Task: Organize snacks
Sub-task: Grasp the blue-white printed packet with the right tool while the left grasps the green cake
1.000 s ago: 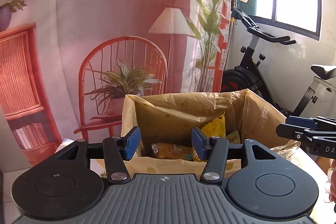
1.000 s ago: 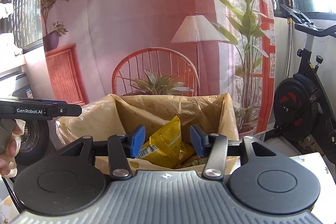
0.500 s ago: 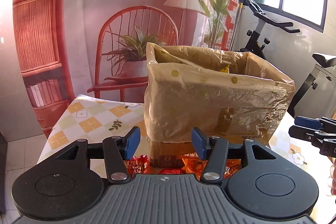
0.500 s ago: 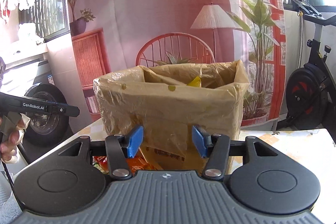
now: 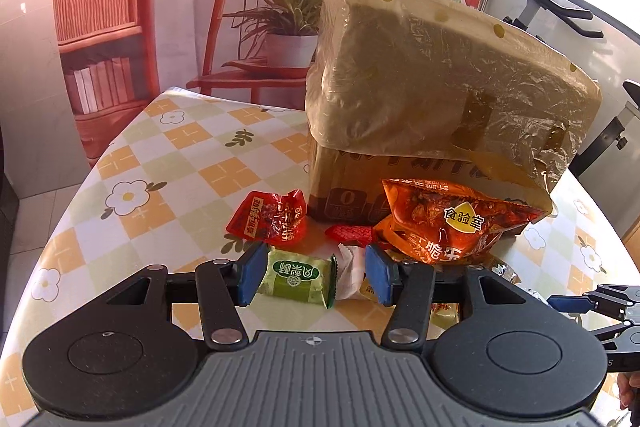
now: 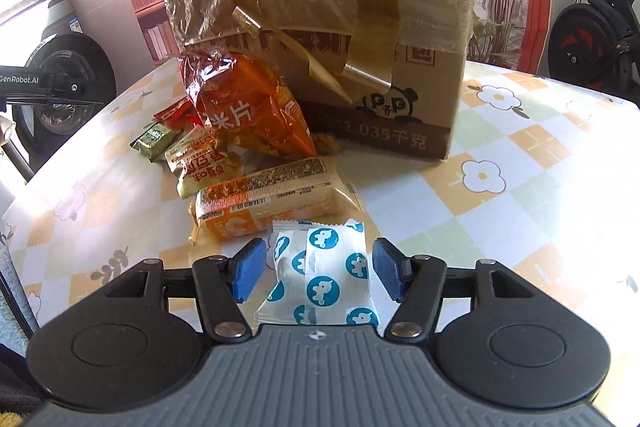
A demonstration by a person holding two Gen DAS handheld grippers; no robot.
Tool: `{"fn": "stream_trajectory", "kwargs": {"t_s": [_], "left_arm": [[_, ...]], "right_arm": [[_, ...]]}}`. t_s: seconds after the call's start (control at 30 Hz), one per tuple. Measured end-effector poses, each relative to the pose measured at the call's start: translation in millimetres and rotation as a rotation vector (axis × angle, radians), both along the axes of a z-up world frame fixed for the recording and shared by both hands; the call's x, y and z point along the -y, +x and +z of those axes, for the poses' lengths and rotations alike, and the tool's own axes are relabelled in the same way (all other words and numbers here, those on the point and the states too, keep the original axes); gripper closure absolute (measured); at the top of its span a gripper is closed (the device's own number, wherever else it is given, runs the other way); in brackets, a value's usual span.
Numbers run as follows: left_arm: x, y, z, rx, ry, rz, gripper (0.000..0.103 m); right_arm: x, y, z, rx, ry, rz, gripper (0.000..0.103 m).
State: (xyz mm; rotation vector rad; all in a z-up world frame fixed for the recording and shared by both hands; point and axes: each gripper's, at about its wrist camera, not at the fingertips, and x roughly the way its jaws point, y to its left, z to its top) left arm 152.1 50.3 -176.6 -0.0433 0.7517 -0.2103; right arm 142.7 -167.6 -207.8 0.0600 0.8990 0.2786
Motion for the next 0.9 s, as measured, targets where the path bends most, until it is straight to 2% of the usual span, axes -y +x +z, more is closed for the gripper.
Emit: {"fn": "stream_trajectory", "kwargs": {"t_s": [0.07,0.13,0.23,0.37,0.47,0.6,0.73,0.83,0.9], "left_arm": [[-0.5,-0.3,-5.3,-0.012,0.002,0.003,0.047],[-1.1,-0.7,-10.6,-0.024,0.005,0.002,0.047],[-1.7,-0.1,-17.0,-0.042,0.008,0.0,0.047],[-0.6,0.8,-24.5,-0.065,0.01,0.005,0.047],[1.7,4.3,-30.0,-0.086,0.009,-0.001,0.047],[3.4,11.4,-37.4,-0.123,-0.012,0.008,0.047],[-1.5,28.4,-47.3,-0.174,-0.102,0.092,0.047],[-7.0,45.3,-53.4,-0.223,-0.144,0.196,0.047],[-7.5,55.0,-55.1,-0.236,-0.161,0.229,0.047]], "right_arm": [[-1.2,-1.5,-7.5,-0.016,-0.011,-0.004,0.041],[0.9,-2.7,-11.7,-0.019,0.017,0.0,0.05],[4.2,-4.3,-10.5,-0.002,0.062,0.02,0.054],[6.6,-8.5,-2.2,0.093,0.042,0.013,0.054],[16.0,-8.6,4.7,0.173,0.047,-0.061,0.054],[23.1,1.2,-0.4,0.21,0.017,-0.122,0.054],[28.4,9.2,-9.6,0.218,0.019,-0.159,0.054],[29.1,10.6,-14.4,0.22,0.011,-0.176,0.054],[29.6,9.0,-18.3,0.218,0.013,-0.175,0.054]]}}
